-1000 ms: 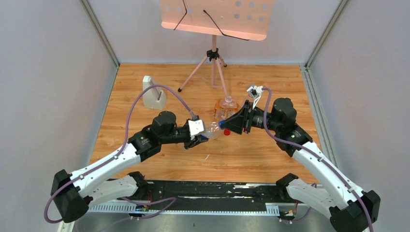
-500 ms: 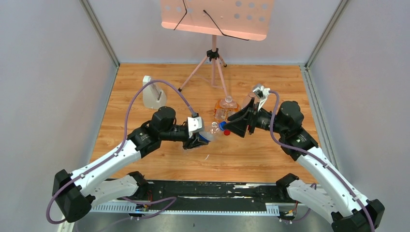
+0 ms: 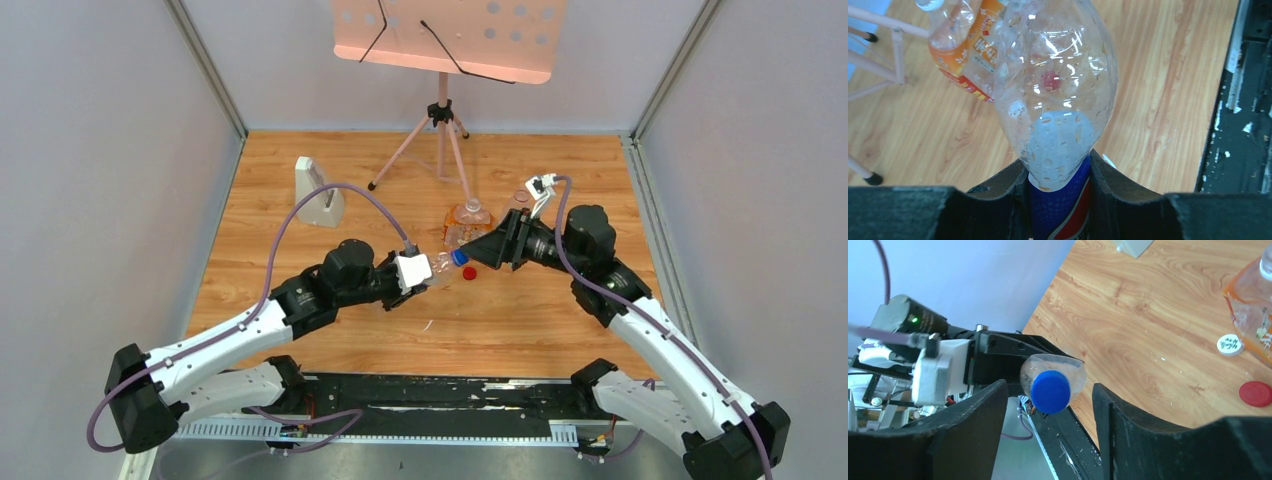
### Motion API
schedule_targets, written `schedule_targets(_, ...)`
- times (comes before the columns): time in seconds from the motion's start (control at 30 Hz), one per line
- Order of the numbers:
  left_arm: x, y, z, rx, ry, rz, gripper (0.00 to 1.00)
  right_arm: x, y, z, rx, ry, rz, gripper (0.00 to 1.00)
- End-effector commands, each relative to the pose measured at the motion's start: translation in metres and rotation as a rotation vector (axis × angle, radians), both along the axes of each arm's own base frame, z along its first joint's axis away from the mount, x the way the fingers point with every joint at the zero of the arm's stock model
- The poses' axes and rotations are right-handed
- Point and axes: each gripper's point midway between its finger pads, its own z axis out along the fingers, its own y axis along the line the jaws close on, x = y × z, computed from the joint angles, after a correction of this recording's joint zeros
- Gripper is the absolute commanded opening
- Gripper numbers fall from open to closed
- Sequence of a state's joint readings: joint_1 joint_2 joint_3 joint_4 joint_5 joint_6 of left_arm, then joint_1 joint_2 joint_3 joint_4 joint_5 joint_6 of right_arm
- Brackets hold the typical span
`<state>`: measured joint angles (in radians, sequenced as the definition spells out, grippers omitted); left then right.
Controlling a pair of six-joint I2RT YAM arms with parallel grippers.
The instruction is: Unscrew the bottle caps
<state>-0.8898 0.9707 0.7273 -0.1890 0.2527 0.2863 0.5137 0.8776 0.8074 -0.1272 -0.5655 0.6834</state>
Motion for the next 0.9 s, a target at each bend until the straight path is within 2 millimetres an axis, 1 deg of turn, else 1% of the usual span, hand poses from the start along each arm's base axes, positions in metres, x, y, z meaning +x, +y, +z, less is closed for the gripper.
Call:
schedule_targets(0.0,0.019,0.004,0.025,-0.020,-0.179,0.079,0.00,0.008,0.004,0.009,0.039,0.079,-0.027,0.61)
schedule_targets(0.1,0.018,0.005,0.025,-0.006,-0.203,0.074,0.00,0.009,0.007,0.006,0.042,0.101,-0.016,0.54)
schedule_targets(0.17,0.019,0.005,0.025,0.000,-0.208,0.074,0.00,0.009,0.008,0.006,0.044,0.104,-0.012,0.52)
schedule_targets(0.33,0.018,0.004,0.024,0.006,-0.210,0.065,0.00,0.006,0.013,0.009,0.057,0.104,0.027,0.51)
schedule_targets(0.5,0.017,0.003,0.023,0.009,-0.210,0.061,0.00,0.008,0.017,0.005,0.063,0.124,0.049,0.53)
schedule_targets(0.57,0.017,0.003,0.022,0.012,-0.207,0.059,0.00,0.008,0.019,0.005,0.066,0.129,0.055,0.51)
schedule_targets(0.63,0.016,0.002,0.021,0.013,-0.203,0.054,0.00,0.009,0.019,0.004,0.068,0.128,0.055,0.48)
schedule_targets(0.67,0.016,0.002,0.021,0.014,-0.201,0.052,0.00,0.010,0.019,0.004,0.067,0.123,0.052,0.44)
schedule_targets(0.7,0.015,0.002,0.020,0.015,-0.199,0.050,0.00,0.010,0.019,0.004,0.067,0.119,0.051,0.40)
schedule_targets(0.77,0.015,0.002,0.019,0.018,-0.193,0.048,0.00,0.009,0.020,0.004,0.067,0.101,0.063,0.28)
schedule_targets(0.87,0.013,0.002,0.018,0.011,-0.165,0.054,0.00,0.002,0.021,0.005,0.059,0.052,0.121,0.16)
